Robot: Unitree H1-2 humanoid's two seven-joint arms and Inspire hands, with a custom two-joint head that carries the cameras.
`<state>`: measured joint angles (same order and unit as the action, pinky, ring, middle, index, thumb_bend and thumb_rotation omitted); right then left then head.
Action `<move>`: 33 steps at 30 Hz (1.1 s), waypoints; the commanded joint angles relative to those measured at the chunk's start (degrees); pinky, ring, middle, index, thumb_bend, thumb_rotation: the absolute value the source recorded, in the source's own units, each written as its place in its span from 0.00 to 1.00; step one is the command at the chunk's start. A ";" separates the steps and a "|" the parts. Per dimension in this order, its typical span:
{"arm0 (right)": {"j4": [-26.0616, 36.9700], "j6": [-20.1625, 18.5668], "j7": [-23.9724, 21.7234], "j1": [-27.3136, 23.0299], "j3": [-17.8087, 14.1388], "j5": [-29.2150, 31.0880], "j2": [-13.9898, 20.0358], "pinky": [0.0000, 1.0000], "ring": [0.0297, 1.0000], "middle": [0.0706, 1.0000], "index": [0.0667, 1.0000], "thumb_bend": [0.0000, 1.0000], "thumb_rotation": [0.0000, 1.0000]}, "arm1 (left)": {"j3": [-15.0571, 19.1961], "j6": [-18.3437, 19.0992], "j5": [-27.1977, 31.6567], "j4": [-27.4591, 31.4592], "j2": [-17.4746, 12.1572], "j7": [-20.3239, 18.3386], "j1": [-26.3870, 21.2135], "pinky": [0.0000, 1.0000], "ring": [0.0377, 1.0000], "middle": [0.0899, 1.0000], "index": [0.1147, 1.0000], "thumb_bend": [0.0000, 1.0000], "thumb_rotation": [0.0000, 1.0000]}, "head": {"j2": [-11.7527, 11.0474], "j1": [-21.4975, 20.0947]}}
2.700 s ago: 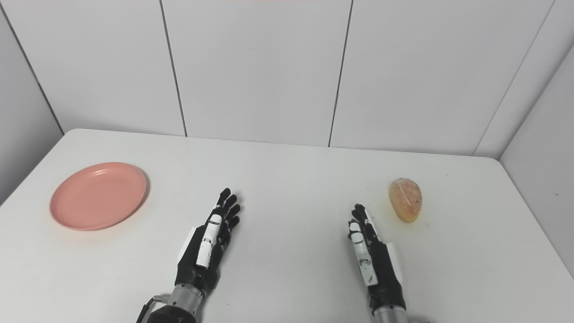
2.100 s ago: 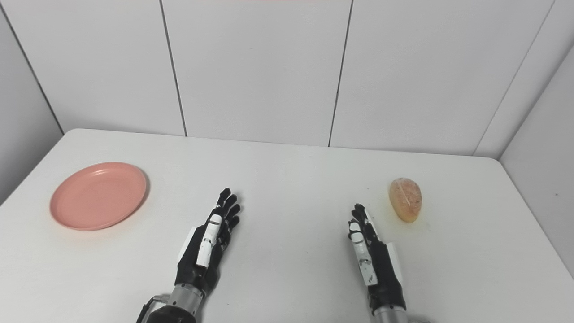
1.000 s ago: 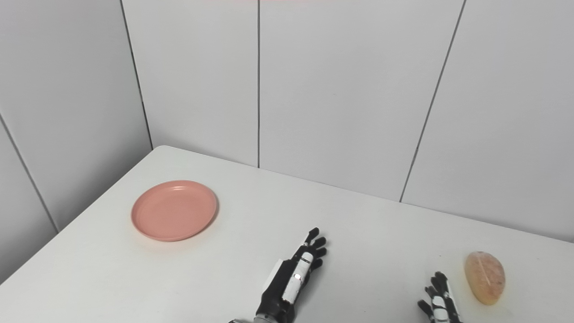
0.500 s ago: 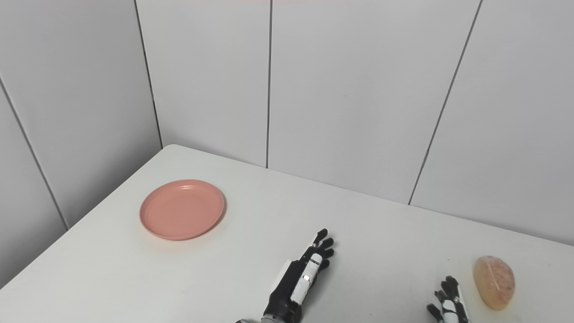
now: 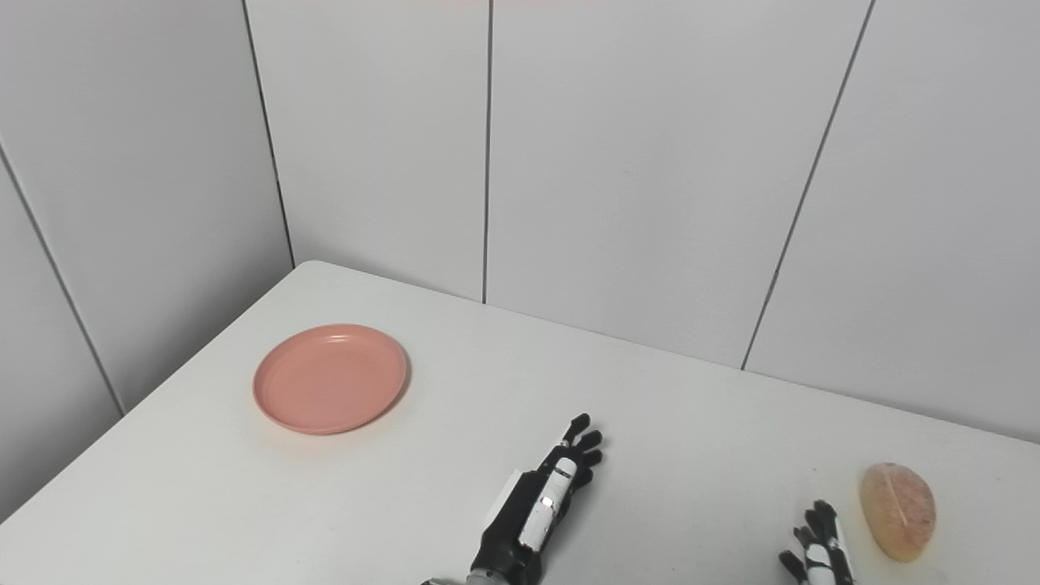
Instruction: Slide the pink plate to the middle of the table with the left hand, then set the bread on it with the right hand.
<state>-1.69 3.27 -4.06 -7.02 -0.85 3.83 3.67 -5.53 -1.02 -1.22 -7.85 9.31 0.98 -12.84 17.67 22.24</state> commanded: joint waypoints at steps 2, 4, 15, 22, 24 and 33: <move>0.60 -0.46 0.34 -0.81 -0.43 0.35 -0.15 1.00 0.99 1.00 0.99 0.25 1.00 | 0.23 1.33 -0.29 3.30 -0.86 -0.19 -0.77 0.95 0.93 0.94 0.94 0.41 1.00 | 0.03 0.06; 0.63 -0.48 0.23 -0.89 -0.35 0.52 -0.26 1.00 1.00 1.00 1.00 0.24 1.00 | 0.28 2.50 -0.15 5.51 -1.76 -0.77 -1.23 0.96 0.93 0.94 0.94 0.42 1.00 | 0.03 -0.07; 0.53 -0.22 0.17 -1.02 0.01 0.31 -0.28 1.00 1.00 1.00 1.00 0.20 1.00 | 2.57 9.39 1.23 15.16 -5.02 -0.50 -4.53 0.92 0.90 0.90 0.89 0.42 1.00 | -0.24 0.04; 1.04 -1.05 -0.34 -1.10 -0.01 1.55 -0.43 1.00 1.00 1.00 1.00 0.18 1.00 | 6.26 10.49 2.18 16.39 -9.65 -0.85 -8.85 0.91 0.89 0.90 0.87 0.44 1.00 | -0.40 0.52; 1.18 -1.06 -0.23 -1.09 0.12 1.30 -0.36 1.00 1.00 1.00 1.00 0.17 1.00 | 7.27 10.94 2.38 16.63 -10.69 -0.85 -9.94 0.90 0.88 0.89 0.87 0.45 1.00 | -0.39 0.51; 1.89 -1.92 -0.38 -0.83 0.23 1.60 -0.33 1.00 1.00 1.00 1.00 0.17 1.00 | 12.03 12.59 4.54 16.93 -14.11 -0.61 -14.35 0.92 0.88 0.89 0.86 0.44 1.00 | -0.87 0.96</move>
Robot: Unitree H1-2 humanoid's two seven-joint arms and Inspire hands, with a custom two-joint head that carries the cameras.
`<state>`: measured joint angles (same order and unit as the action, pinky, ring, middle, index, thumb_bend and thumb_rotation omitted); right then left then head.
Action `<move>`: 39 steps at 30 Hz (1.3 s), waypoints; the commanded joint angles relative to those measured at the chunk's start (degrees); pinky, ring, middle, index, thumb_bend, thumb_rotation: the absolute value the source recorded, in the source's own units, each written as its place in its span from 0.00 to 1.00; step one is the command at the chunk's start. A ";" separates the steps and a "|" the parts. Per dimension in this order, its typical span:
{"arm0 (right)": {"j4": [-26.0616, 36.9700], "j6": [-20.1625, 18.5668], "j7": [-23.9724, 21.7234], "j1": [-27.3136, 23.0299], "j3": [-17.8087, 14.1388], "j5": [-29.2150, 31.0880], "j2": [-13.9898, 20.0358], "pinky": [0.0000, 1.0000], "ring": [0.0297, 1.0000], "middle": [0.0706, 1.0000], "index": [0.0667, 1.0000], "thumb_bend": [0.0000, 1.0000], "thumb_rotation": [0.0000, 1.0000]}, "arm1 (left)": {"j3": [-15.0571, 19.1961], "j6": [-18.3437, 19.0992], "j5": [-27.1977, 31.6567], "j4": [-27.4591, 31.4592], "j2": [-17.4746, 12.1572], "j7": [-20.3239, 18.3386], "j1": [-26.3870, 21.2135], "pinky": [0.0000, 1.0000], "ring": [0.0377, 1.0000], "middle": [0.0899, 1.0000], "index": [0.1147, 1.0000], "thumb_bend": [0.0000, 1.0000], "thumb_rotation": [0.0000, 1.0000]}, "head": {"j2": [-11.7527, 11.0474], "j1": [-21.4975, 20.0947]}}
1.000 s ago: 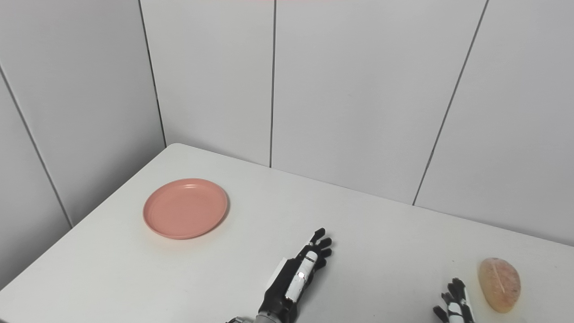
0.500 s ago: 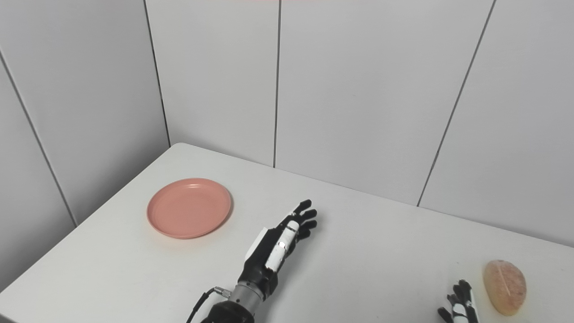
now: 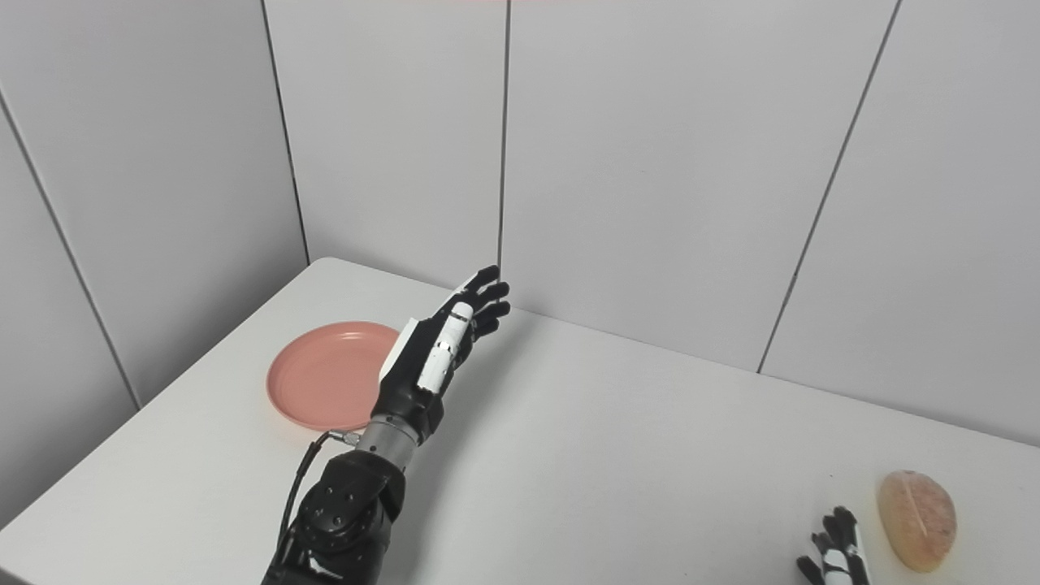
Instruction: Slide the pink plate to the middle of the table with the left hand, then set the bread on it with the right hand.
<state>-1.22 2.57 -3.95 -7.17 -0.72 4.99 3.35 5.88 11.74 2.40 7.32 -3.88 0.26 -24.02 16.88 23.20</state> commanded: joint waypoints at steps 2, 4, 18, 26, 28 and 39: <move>1.35 -1.29 -0.09 -0.76 0.12 0.03 -0.17 1.00 1.00 1.00 1.00 0.16 1.00 | 1.63 -0.02 1.04 1.70 -1.90 0.37 -4.30 0.92 0.88 0.88 0.85 0.43 1.00 | -0.31 0.03; 0.77 -0.67 0.16 -0.95 0.14 -0.46 -0.16 1.00 1.00 1.00 1.00 0.15 1.00 | 2.31 0.30 0.32 1.78 -3.12 0.67 -5.22 0.90 0.88 0.88 0.85 0.42 1.00 | -0.47 0.02; 0.45 -0.93 0.04 -1.26 -0.03 0.54 -0.15 1.00 1.00 1.00 1.00 0.12 1.00 | 7.99 4.41 -0.59 3.40 -11.11 2.99 -9.18 0.88 0.88 0.88 0.86 0.43 1.00 | -0.90 0.84; 0.42 -1.04 0.30 -1.29 -0.30 0.93 -0.28 1.00 1.00 1.00 1.00 0.12 1.00 | 11.79 4.13 0.67 -0.62 -15.79 3.18 -11.36 0.87 0.86 0.87 0.86 0.41 1.00 | -1.23 1.89; 0.13 -0.88 0.27 -1.41 -0.33 1.14 -0.25 1.00 1.00 1.00 1.00 0.12 1.00 | 12.60 3.94 1.31 -2.31 -17.40 2.51 -11.77 0.87 0.86 0.87 0.86 0.41 1.00 | -1.25 1.89; -1.35 0.96 0.04 -1.65 -0.31 0.76 0.25 1.00 1.00 1.00 1.00 0.14 1.00 | 16.94 3.49 5.07 -9.05 -22.85 2.66 -12.20 0.88 0.88 0.88 0.85 0.37 1.00 | -1.10 2.19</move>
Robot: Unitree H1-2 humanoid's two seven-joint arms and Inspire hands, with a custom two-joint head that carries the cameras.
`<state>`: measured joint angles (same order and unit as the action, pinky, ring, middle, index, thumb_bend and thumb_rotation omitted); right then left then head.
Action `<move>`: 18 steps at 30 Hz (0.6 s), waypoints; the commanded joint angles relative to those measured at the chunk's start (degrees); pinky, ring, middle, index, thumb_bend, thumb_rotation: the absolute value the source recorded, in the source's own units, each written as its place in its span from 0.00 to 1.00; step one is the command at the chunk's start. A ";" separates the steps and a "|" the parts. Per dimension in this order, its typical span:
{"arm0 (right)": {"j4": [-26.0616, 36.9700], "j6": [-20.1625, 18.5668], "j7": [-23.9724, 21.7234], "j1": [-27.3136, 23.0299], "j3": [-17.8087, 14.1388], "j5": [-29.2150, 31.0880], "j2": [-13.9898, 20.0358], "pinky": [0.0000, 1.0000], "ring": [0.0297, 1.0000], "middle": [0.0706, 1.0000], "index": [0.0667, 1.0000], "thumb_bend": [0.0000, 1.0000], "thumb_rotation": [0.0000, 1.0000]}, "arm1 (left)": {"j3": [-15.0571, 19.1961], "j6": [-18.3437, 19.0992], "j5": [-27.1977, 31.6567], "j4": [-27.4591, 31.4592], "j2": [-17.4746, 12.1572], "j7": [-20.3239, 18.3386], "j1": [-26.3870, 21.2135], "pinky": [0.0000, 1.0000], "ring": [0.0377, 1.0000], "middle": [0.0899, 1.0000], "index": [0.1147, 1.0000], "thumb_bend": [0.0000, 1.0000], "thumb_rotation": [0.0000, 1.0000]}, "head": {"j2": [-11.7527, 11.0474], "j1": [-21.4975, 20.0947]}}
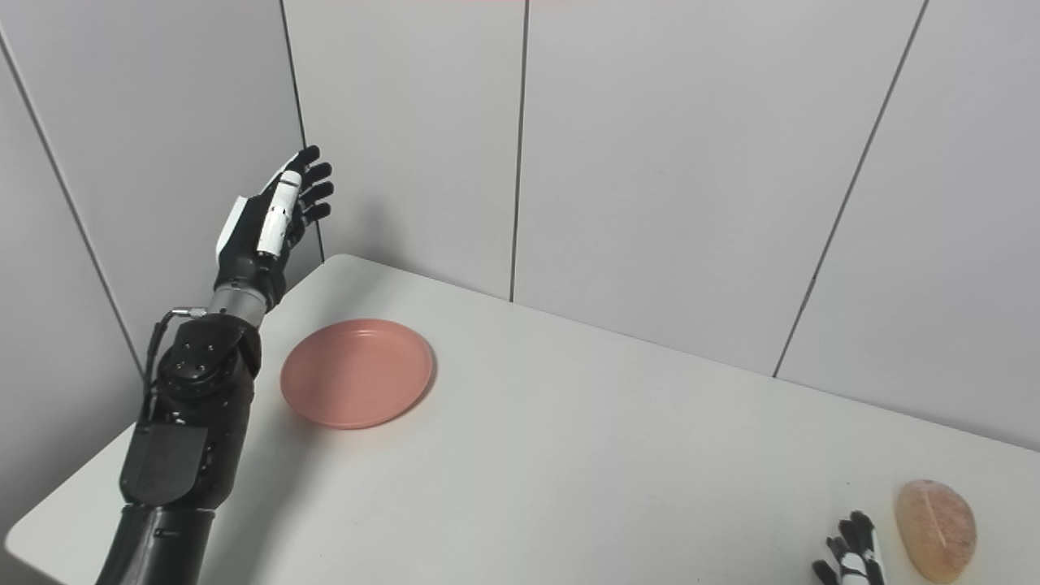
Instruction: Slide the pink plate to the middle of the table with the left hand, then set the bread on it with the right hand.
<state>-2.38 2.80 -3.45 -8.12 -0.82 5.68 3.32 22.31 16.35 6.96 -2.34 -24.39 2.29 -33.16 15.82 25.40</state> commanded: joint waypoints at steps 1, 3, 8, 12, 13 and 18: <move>-0.13 0.66 -0.45 -0.68 -0.22 0.10 0.29 1.00 1.00 1.00 1.00 0.14 1.00 | 0.76 -1.08 0.56 0.26 -2.61 0.63 -3.01 0.89 0.88 0.88 0.86 0.37 1.00 | -0.05 0.00; 0.24 0.22 -0.51 -0.57 -0.35 0.51 0.18 1.00 1.00 1.00 1.00 0.14 1.00 | 1.39 -0.95 1.24 -0.65 -3.23 0.45 -2.93 0.89 0.88 0.87 0.86 0.36 1.00 | 0.07 0.16; 0.89 -0.33 -0.48 -0.43 -0.30 0.43 0.15 1.00 1.00 1.00 1.00 0.13 1.00 | 3.01 0.51 4.29 -2.91 -4.67 -0.34 -2.85 0.92 0.89 0.88 0.86 0.35 1.00 | 0.23 0.17; 1.04 -0.35 -0.64 -0.37 -0.38 0.80 0.17 1.00 1.00 1.00 1.00 0.13 1.00 | 3.78 0.37 5.71 -4.95 -5.83 -0.76 -2.34 0.92 0.89 0.89 0.87 0.34 1.00 | 0.35 0.30; 1.08 -0.27 -0.70 -0.37 -0.37 0.92 0.16 1.00 1.00 1.00 1.00 0.12 1.00 | 4.03 0.36 6.01 -5.32 -5.95 -0.77 -2.23 0.91 0.89 0.88 0.86 0.33 1.00 | 0.35 0.30; 0.92 0.22 -0.36 -0.26 -0.27 0.00 0.46 1.00 1.00 1.00 1.00 0.14 1.00 | 4.84 -0.18 8.30 -7.87 -7.42 -2.66 -0.90 0.90 0.89 0.88 0.86 0.33 1.00 | 0.62 0.46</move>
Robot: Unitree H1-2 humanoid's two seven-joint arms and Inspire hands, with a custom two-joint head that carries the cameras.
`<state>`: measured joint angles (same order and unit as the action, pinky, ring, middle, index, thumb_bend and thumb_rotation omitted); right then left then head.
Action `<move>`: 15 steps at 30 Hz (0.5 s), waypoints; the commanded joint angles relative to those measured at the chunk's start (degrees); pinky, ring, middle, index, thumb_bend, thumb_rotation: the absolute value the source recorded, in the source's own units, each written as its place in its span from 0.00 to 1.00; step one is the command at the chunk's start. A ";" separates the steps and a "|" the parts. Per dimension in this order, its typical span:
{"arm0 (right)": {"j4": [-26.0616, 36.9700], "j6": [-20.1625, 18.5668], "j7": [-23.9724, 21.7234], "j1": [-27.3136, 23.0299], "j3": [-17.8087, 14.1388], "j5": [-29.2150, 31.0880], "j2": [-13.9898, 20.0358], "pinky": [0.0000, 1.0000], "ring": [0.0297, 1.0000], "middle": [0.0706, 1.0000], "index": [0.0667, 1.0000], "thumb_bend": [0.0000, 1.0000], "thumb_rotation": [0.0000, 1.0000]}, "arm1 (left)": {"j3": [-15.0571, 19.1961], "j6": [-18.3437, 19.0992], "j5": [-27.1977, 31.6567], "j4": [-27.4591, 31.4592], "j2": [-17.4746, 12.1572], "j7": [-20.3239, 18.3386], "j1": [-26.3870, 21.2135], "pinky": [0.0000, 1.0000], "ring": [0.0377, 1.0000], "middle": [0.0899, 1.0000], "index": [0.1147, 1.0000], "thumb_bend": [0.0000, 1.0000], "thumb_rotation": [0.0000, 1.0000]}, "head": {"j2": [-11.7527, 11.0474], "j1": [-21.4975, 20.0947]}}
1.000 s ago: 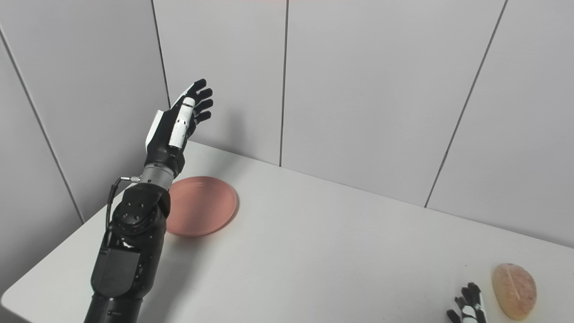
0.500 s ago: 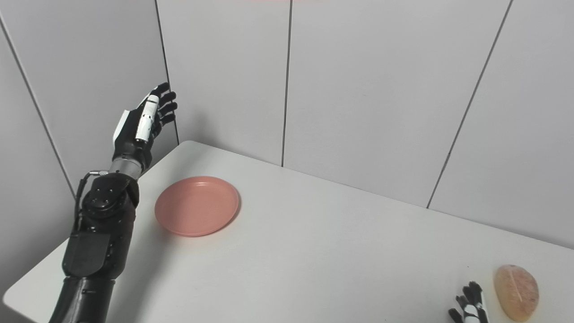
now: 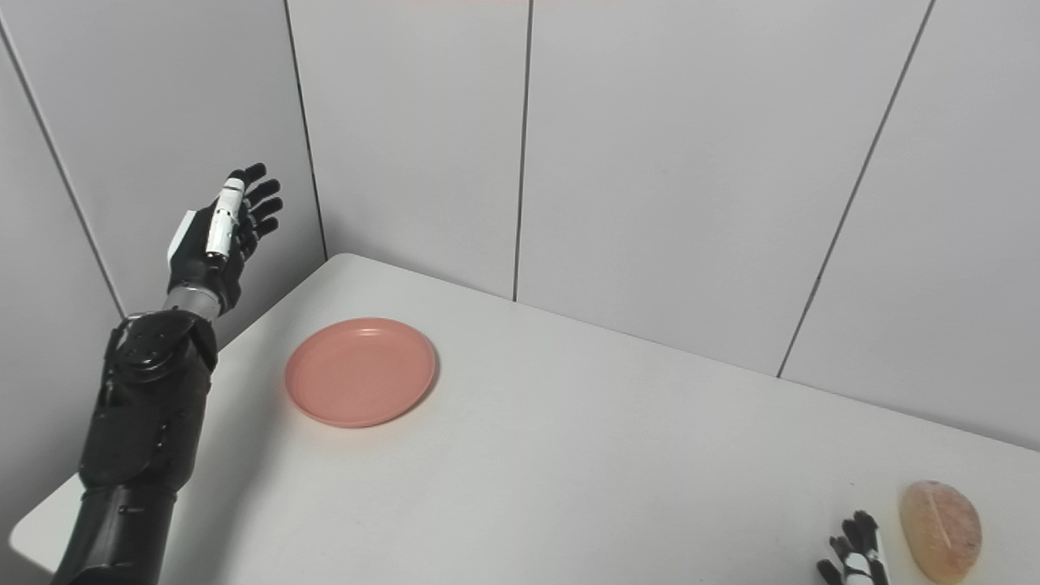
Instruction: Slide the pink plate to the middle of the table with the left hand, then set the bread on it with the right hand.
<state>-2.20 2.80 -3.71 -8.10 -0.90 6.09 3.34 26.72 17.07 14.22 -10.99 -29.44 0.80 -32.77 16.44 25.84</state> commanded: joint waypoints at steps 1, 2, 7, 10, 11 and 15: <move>0.71 0.38 0.06 -0.21 -0.12 -0.94 0.56 1.00 1.00 1.00 1.00 0.15 1.00 | 0.54 -0.85 1.48 0.47 -2.56 -1.48 -1.07 0.90 0.89 0.88 0.86 0.33 1.00 | 0.00 0.01; 0.81 0.27 -0.01 -0.15 -0.11 -1.00 0.61 1.00 0.99 1.00 0.99 0.16 1.00 | 0.91 -0.58 2.20 0.21 -2.59 -1.68 -0.73 0.89 0.89 0.88 0.86 0.33 1.00 | 0.03 0.05; 0.70 0.05 -0.09 -0.20 -0.26 -0.71 0.31 1.00 1.00 1.00 1.00 0.16 1.00 | 2.01 -0.53 4.85 -1.39 -3.14 -3.12 0.94 0.88 0.88 0.88 0.87 0.30 1.00 | -0.10 -0.11; 0.77 -0.13 -0.26 -0.24 -0.34 -0.09 0.10 1.00 1.00 1.00 1.00 0.16 1.00 | 2.18 -0.76 5.43 -1.78 -3.22 -3.18 1.85 0.91 0.88 0.89 0.87 0.30 1.00 | -0.18 -0.12; 0.91 -0.19 -0.26 -0.23 -0.33 0.02 0.05 1.00 1.00 1.00 1.00 0.15 1.00 | 2.25 -0.90 5.68 -1.94 -3.22 -3.35 2.15 0.91 0.88 0.89 0.87 0.30 1.00 | -0.18 -0.11; 0.81 0.15 -0.25 -0.28 -0.26 0.05 0.06 1.00 1.00 1.00 1.00 0.13 1.00 | 2.69 -0.86 6.96 -3.10 -2.92 -3.95 2.83 0.93 0.90 0.89 0.88 0.29 1.00 | -0.13 -0.06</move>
<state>-2.18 2.80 -3.74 -8.08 -0.91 5.95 3.42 29.13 17.07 20.32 -14.79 -30.13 -2.31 -28.49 16.35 25.84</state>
